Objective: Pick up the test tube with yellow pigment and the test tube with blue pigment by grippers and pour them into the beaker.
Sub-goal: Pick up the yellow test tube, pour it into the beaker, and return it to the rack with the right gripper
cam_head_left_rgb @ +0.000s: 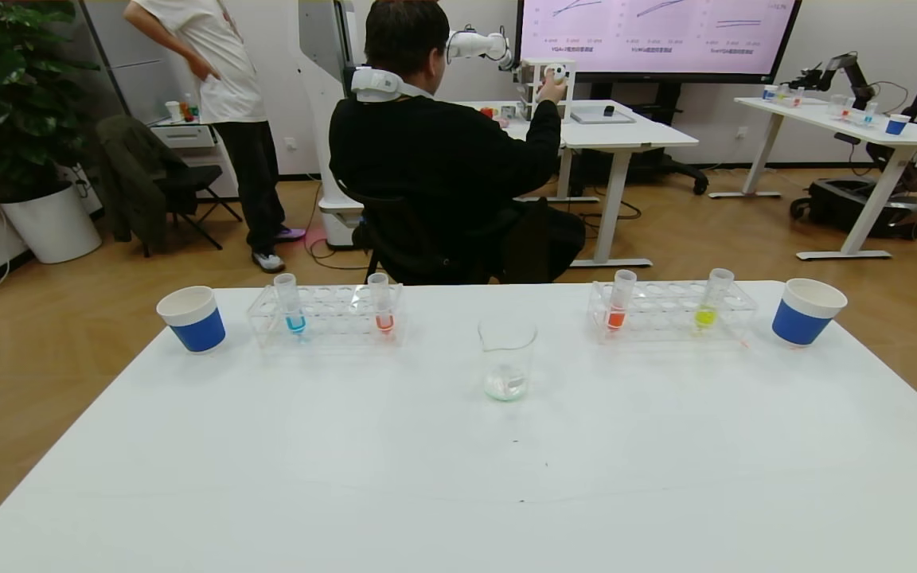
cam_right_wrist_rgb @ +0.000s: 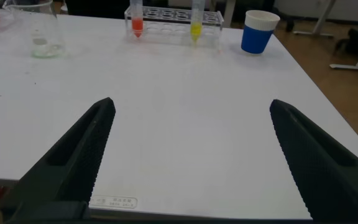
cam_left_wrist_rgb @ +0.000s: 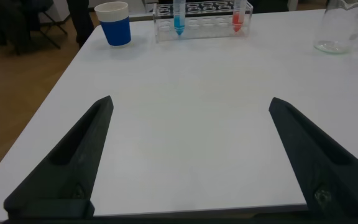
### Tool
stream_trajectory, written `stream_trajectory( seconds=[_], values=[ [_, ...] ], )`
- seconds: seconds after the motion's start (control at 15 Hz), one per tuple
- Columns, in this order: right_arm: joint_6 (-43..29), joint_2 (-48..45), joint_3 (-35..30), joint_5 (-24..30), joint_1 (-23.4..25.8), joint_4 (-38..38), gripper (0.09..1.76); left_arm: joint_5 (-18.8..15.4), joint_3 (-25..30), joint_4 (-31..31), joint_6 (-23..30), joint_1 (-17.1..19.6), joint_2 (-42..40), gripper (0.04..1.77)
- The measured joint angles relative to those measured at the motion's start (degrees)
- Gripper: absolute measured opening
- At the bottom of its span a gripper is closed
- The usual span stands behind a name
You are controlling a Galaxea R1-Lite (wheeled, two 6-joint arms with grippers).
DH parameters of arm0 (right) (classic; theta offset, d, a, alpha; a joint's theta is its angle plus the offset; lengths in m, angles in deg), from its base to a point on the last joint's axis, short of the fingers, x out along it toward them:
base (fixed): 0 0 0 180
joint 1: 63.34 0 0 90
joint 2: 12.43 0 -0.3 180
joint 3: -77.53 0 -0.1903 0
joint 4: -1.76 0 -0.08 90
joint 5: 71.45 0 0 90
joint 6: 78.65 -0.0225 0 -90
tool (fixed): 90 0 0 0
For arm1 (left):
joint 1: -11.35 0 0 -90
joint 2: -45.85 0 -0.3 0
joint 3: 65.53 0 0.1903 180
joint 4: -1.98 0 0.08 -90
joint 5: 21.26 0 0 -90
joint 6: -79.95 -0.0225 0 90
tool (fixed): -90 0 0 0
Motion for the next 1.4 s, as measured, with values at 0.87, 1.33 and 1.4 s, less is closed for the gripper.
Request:
stream_trajectory(
  seconds=[0.87,1.33,1.4],
  values=[
    [-0.52,45.50,19.49,1.02,-1.06,36.88,1.74,0.00,0.00,0.01,0.02,0.00,0.00,1.75],
    [-2.29,79.90,24.72,1.12,-0.39,62.10,1.74,0.00,0.00,0.00,0.02,0.00,0.00,1.75],
    [-2.71,84.14,25.00,1.16,-0.06,65.29,1.74,0.02,0.00,0.00,0.02,0.00,0.00,1.75]
  ],
)
